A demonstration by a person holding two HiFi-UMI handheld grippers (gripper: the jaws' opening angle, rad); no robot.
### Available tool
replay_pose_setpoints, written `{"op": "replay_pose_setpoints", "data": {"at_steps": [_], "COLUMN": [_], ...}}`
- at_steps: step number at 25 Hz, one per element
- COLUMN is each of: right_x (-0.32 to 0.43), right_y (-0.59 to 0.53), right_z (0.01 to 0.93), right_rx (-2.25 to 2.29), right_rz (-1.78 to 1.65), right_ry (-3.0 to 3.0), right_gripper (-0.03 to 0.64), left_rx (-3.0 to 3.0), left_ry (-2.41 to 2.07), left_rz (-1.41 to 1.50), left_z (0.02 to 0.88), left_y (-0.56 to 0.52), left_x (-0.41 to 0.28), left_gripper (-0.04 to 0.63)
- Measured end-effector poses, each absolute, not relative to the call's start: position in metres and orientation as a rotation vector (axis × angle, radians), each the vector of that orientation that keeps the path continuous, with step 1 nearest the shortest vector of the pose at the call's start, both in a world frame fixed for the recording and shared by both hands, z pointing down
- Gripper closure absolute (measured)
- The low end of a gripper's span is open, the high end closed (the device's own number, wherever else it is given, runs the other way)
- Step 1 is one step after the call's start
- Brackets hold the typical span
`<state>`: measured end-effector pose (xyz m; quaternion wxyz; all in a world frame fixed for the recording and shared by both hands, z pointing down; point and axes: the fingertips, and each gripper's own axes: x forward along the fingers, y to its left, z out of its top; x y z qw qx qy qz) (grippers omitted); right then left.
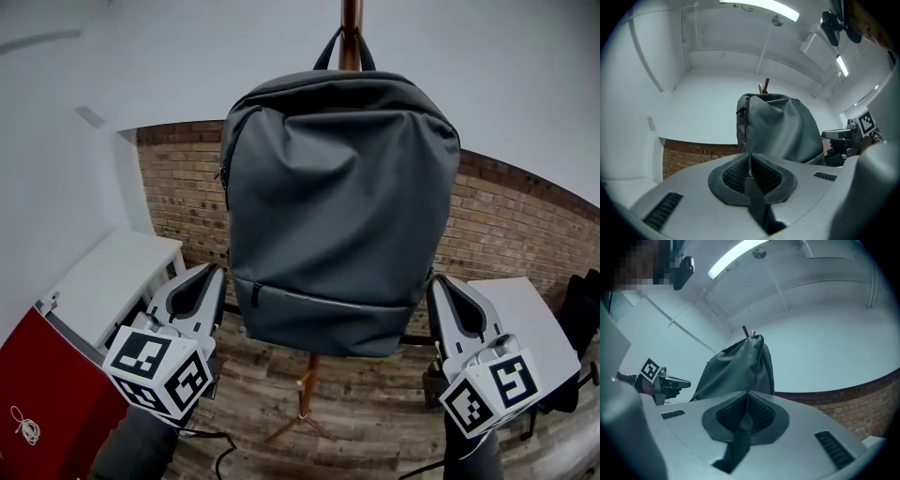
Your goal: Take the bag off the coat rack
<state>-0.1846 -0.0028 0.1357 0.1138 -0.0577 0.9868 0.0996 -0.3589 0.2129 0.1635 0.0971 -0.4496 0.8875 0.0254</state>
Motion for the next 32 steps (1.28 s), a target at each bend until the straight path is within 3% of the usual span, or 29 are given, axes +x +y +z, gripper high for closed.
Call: {"op": "replay_pose_setpoints", "data": {"at_steps": [2, 8, 10, 17, 20, 32], "right_x": [-0.187, -0.192, -0.195, -0.211, -0.214, -0.233], "right_y": [-0.001, 0.005, 0.0, -0.008, -0.002, 0.009], "right_z": [0.134, 0.12, 0.111, 0.085, 0.071, 0.004], "right_rx": [-0.152, -0.087, -0.089, 0.014, 0.06, 0.057], "right_rz": [0.296, 0.27, 0.307, 0.304, 0.297, 0.342], "right_ry": [2.894, 2.893, 2.895, 2.949, 2.938, 2.836], "right_gripper": [0.605, 0.498, 0.463, 0.345, 0.332, 0.331], "left_rx": [-1.346, -1.383, -1.41, -1.398, -1.429, -1.445], "left_ry": [2.617, 2.564, 2.546, 2.473, 2.448, 2.333], "left_rz": [0.073, 0.047, 0.054, 0.04, 0.035, -0.005], "left_z": [0.16, 0.135, 0.123, 0.073, 0.057, -0.002], "left_y": [0.211, 0.208, 0.203, 0.195, 0.188, 0.166], "left_x": [-0.358, -0.354, -0.354, -0.366, -0.368, -0.385], "left_gripper": [0.583, 0.572, 0.52, 0.451, 0.394, 0.357]}}
